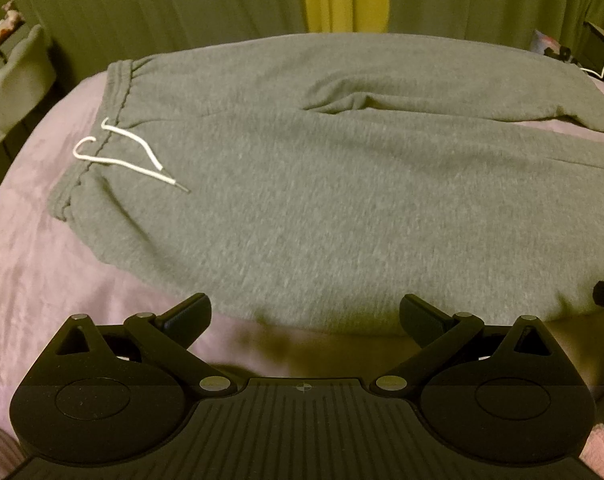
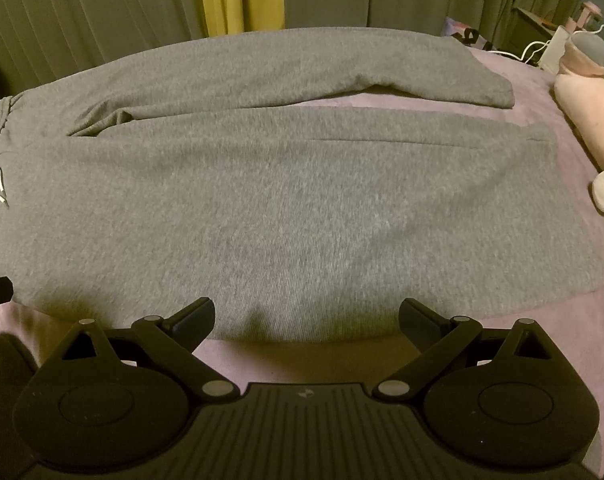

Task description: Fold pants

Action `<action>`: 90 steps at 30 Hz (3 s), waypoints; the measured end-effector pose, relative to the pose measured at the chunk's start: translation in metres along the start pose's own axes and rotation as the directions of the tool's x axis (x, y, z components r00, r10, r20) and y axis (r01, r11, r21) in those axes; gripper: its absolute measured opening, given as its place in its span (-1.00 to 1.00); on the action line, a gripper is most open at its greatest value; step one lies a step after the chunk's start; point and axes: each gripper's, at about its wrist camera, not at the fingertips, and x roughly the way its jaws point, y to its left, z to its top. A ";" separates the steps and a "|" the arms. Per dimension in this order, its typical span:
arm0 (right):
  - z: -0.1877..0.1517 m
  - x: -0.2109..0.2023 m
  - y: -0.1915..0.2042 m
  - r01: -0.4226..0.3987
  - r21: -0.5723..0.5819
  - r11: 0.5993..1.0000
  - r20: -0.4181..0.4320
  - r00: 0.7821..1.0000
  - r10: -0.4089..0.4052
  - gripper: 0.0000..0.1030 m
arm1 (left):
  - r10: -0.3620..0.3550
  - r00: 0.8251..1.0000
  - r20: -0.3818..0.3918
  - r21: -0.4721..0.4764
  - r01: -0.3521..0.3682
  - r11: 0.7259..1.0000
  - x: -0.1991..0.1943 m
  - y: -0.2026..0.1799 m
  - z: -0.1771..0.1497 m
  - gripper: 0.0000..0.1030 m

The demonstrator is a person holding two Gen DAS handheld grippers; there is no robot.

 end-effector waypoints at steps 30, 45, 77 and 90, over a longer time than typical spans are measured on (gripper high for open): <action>0.105 0.072 -0.061 -0.193 0.266 0.944 0.066 0.981 0.182 0.91 | 0.270 0.960 0.078 -0.179 -0.253 0.951 0.082 0.017 0.027 1.00; 0.334 0.215 0.000 -0.183 0.425 0.886 0.175 0.977 0.118 0.45 | 0.266 0.961 0.072 -0.215 -0.246 0.945 0.118 0.019 0.029 1.00; 0.317 0.187 -0.120 -0.233 0.497 0.836 0.266 0.958 0.109 -0.77 | 0.256 0.962 0.095 -0.220 -0.231 0.948 0.121 0.011 0.029 1.00; 0.403 0.294 -0.049 0.174 0.528 0.831 -0.091 0.985 -0.149 0.64 | 0.239 0.963 0.123 -0.222 -0.208 0.953 0.132 0.013 0.033 1.00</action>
